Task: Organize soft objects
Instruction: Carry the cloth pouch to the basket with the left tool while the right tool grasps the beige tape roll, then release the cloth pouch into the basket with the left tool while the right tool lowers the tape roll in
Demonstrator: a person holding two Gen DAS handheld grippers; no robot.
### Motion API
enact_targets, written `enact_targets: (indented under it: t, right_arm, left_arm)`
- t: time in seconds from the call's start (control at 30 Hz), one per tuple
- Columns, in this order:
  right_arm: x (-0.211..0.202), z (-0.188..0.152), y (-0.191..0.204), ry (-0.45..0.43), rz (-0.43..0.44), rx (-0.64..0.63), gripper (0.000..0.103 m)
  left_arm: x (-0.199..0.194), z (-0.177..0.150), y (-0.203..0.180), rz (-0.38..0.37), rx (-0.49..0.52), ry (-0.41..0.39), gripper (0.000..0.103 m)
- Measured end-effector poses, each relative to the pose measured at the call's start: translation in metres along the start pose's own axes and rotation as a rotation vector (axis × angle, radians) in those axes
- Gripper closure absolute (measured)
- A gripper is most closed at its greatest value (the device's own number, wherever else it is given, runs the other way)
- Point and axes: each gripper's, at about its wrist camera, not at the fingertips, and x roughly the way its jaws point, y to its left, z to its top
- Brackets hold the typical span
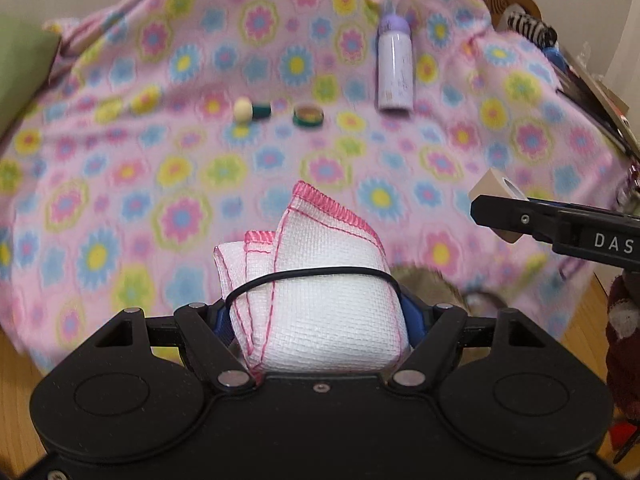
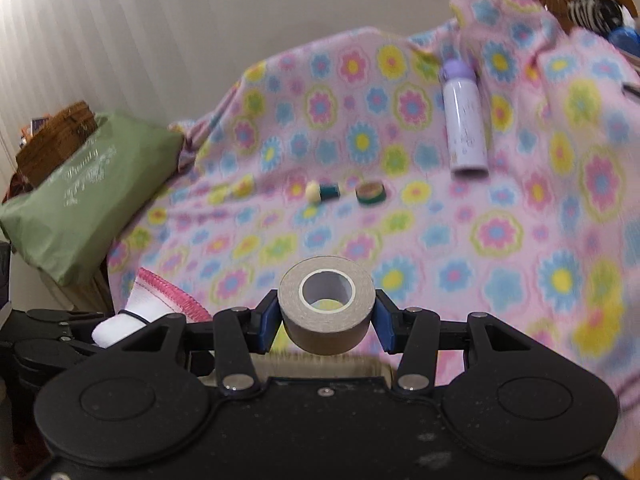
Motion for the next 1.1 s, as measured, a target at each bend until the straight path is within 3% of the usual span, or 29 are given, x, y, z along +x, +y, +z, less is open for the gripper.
enact_targets:
  t: [0.4, 0.77, 1.1]
  right_arm:
    - [-0.004, -0.039, 0.01, 0.208, 0.029, -0.02, 0.055]
    - [-0.001, -0.041, 0.011, 0.225, 0.037, -0.015, 0.055]
    - [0.002, -0.039, 0.011, 0.228, 0.048, -0.014, 0.055]
  left_arm:
    - [0.0, -0.036, -0.006, -0.028, -0.002, 0.138, 0.031]
    - [0.012, -0.041, -0.004, -0.054, -0.021, 0.199, 0.031]
    - [0.021, -0.037, -0.004, -0.009, -0.043, 0.246, 0.031]
